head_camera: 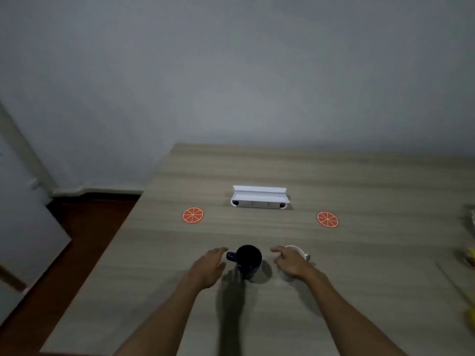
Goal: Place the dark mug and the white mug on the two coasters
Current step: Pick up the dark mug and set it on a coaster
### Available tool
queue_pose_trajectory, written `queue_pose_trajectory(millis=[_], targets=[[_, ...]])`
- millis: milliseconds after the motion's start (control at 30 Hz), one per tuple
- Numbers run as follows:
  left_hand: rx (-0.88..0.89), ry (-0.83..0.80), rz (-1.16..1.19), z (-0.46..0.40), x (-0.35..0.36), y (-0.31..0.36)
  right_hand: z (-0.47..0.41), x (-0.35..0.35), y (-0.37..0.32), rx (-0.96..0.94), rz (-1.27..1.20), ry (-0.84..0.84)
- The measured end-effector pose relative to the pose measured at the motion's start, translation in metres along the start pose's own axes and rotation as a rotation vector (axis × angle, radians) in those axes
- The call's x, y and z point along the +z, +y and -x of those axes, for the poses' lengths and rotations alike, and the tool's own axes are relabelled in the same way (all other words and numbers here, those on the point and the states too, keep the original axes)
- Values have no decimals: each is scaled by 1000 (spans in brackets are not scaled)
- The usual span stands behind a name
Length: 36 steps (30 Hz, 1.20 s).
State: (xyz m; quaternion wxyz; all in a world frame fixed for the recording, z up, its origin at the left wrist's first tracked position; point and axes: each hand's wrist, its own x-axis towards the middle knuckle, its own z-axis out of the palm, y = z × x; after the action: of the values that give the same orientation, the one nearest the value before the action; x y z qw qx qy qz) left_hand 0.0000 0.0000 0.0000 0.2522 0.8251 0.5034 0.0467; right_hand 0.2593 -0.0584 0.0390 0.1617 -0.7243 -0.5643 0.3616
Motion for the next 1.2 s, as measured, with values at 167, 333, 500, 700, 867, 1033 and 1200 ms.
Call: queue_pose_trajectory(millis=[167, 333, 500, 700, 867, 1033, 1200], targets=[[-46, 60, 104, -18, 29, -17, -20, 40, 23, 88, -220, -8], [-3, 142, 52, -36, 44, -20, -58, 71, 48, 212, -245, -75], [4, 157, 14, -56, 52, -15, -78, 84, 45, 225, -293, -109], [46, 120, 120, -66, 43, -21, -85, 88, 44, 289, -413, -102], [107, 191, 207, -72, 31, -15, -85, 82, 35, 454, -736, -105], [147, 226, 262, -80, 3, -16, -88, 60, 16, 463, -1025, -173], [141, 273, 259, -85, -39, -19, -106, 43, -12, 381, -1088, -200]])
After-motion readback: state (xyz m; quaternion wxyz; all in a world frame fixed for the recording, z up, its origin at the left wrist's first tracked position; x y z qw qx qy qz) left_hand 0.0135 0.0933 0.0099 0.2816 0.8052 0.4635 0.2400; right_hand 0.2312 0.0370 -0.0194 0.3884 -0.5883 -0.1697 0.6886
